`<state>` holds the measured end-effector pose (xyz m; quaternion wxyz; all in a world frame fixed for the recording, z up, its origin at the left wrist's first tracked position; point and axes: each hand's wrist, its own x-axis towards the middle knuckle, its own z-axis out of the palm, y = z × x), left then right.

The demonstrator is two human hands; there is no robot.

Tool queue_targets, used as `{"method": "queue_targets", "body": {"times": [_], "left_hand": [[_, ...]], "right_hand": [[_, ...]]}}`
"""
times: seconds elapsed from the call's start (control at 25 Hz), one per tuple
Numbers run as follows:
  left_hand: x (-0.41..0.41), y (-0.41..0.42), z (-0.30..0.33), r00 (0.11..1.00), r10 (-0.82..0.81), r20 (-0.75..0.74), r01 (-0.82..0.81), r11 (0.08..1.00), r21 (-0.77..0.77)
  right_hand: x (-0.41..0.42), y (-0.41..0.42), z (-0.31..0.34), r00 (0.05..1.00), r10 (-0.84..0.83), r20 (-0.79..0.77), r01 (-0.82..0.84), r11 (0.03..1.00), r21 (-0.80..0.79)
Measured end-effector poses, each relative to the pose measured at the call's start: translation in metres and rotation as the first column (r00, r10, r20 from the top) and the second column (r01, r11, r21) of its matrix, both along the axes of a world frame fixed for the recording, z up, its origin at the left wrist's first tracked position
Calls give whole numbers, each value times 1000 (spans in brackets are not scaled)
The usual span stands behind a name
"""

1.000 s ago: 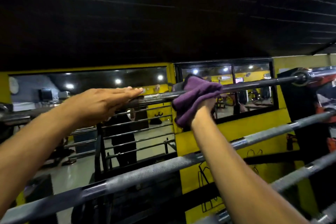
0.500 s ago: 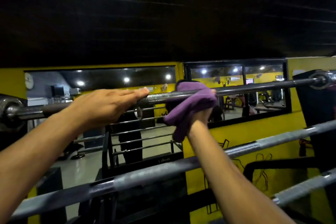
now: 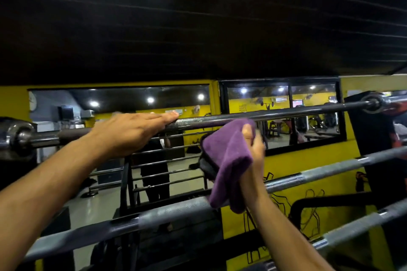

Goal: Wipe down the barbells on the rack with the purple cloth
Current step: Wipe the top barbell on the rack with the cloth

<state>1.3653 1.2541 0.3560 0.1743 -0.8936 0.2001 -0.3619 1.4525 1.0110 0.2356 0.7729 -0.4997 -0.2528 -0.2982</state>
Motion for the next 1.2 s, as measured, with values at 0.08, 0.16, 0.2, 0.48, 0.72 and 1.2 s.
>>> {"method": "queue_targets", "body": {"times": [0.08, 0.16, 0.2, 0.48, 0.72, 1.2], "left_hand": [[-2, 8, -1, 1000, -22, -6, 22, 1000, -3], [-11, 22, -3, 999, -16, 37, 15, 1000, 25], [-17, 31, -5, 993, -11, 116, 4, 998, 58], [-19, 54, -19, 956, -25, 293, -20, 988, 150], [-18, 49, -23, 942, -40, 334, 8, 995, 97], [-11, 57, -23, 931, -32, 364, -12, 993, 116]], "right_hand": [[-33, -15, 27, 955, -154, 252, 135, 987, 90], [-41, -23, 68, 821, -341, 457, 364, 931, 40], [-35, -23, 83, 741, -423, 522, 513, 858, -32], [25, 9, 107, 617, -284, 734, 786, 271, -556], [44, -28, 140, 851, -395, 348, 483, 326, -812], [36, 12, 88, 701, -308, 644, 661, 620, -423]]}}
